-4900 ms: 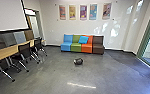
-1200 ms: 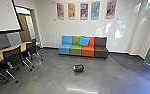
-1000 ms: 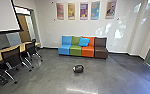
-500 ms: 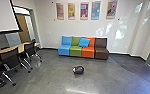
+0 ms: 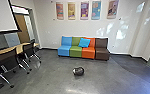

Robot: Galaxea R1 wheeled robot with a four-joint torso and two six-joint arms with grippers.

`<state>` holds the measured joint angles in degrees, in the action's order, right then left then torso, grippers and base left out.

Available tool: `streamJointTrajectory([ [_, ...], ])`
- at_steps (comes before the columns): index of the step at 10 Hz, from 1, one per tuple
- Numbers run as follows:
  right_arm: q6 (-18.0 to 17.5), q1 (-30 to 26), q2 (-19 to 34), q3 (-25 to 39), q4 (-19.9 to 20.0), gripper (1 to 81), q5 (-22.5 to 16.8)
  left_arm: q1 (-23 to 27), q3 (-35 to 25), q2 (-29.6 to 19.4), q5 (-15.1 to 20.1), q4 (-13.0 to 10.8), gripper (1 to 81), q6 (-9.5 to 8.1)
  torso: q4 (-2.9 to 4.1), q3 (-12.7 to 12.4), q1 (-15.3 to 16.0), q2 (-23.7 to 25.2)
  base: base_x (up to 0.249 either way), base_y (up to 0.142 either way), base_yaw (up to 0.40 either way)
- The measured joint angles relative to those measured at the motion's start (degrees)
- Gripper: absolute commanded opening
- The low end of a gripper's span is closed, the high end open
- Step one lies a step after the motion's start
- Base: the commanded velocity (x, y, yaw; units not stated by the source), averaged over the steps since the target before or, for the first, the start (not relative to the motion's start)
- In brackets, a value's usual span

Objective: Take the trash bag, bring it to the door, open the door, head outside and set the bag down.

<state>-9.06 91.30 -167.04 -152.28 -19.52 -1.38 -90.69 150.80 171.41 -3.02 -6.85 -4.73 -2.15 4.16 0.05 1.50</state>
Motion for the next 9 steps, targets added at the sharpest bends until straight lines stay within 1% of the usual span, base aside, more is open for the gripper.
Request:
streamJointTrajectory([
  [9,0.0,-0.5,0.0,0.0,-0.1,81.1,0.0,0.0,0.0,0.3,0.0,-0.1,81.1,0.0,0.0,0.0,0.0,0.0,0.136,0.0,0.0],
])
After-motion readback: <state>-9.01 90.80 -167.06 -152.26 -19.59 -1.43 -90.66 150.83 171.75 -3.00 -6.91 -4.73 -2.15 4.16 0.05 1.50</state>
